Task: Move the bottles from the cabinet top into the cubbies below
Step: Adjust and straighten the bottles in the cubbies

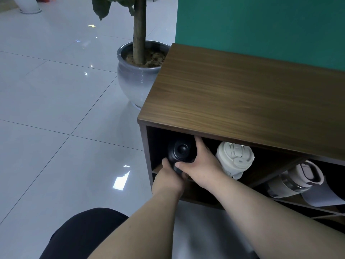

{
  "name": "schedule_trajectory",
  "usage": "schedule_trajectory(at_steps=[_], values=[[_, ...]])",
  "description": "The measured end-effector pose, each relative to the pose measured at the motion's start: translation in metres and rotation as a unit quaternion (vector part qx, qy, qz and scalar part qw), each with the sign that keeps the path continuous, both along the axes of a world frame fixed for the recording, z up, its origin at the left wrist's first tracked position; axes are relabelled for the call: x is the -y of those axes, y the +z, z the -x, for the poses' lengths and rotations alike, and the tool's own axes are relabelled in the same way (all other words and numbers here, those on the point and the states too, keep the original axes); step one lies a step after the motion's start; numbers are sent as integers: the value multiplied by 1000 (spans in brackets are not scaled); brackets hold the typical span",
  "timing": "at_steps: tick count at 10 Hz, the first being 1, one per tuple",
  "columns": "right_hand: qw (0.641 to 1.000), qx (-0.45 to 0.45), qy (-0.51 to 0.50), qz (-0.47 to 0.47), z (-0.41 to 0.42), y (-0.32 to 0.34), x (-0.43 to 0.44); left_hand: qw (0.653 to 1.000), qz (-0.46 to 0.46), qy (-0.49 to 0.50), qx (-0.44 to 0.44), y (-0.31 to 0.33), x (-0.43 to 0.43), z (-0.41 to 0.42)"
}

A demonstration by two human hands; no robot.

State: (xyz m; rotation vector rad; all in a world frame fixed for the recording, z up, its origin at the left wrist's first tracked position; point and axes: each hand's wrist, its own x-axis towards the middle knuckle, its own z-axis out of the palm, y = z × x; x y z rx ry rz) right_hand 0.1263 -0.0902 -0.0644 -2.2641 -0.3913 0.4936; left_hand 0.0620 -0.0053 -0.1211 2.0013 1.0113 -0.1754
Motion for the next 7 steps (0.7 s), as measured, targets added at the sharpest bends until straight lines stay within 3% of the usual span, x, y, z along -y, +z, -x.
schedule_trajectory(at_steps=[4, 7], values=[[1000, -15, 13, -10, -1, -7, 0, 1000, -18, 0, -9, -2, 2, -2], [997, -67, 30, -17, 13, -9, 24, 998, 42, -3, -48, 1, 3, 4]])
